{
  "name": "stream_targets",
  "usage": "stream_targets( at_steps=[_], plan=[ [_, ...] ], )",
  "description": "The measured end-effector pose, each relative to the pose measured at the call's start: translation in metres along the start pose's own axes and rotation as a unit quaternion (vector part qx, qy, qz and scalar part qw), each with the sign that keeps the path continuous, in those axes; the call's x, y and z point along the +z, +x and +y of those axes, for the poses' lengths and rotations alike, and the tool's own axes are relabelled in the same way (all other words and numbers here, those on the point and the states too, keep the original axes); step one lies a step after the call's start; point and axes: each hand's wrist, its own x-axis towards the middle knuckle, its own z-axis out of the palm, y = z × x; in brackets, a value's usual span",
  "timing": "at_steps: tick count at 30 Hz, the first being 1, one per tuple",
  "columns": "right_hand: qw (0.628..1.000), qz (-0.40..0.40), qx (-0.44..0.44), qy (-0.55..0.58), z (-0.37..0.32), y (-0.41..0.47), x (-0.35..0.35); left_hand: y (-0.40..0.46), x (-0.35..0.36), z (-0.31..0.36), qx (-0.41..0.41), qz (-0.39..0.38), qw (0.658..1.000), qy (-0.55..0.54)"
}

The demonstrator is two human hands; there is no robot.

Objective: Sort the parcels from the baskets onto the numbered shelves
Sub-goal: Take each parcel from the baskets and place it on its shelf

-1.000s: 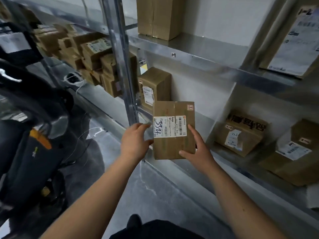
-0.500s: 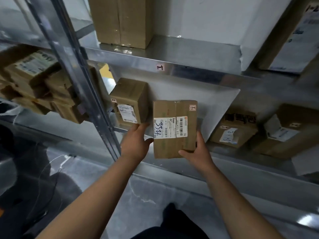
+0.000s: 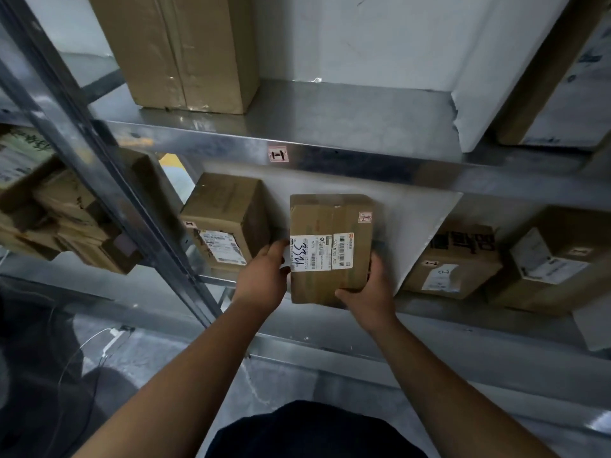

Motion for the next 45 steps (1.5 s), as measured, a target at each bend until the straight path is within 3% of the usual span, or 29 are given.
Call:
stream_targets(
  at_steps=[6,19,26,33,37,41,45],
  plan=[
    [0.996,0.076,0.005,-0.055,0.012,0.014,0.017,0.004,0.022,-0.007,0.021,-0.037,0.994,-0.105],
    [0.995,0.072,0.063,0.023,0.021,0.019,0.040,0.018,0.051,-0.038,-0.017,-0.126,0.954,-0.270],
    [0.990,0.070,0.123,0.016,-0.003,0.029,0.044,0.039,0.042,-0.035,-0.026,-0.176,0.936,-0.304],
    [0.991,0.057,0.125,0.009,-0.017,0.027,0.041,0.043,0.032,-0.032,-0.045,-0.197,0.924,-0.324],
    [0.988,0.091,0.126,-0.021,-0.013,0.004,0.042,0.039,0.031,-0.038,-0.037,-0.204,0.953,-0.220],
    [0.980,0.050,0.180,-0.068,-0.004,-0.028,0.042,0.018,0.026,-0.051,0.025,-0.209,0.971,-0.116],
    [0.979,-0.007,0.165,-0.118,-0.003,-0.053,0.047,0.003,0.024,-0.058,0.102,-0.238,0.965,-0.043]
  ],
)
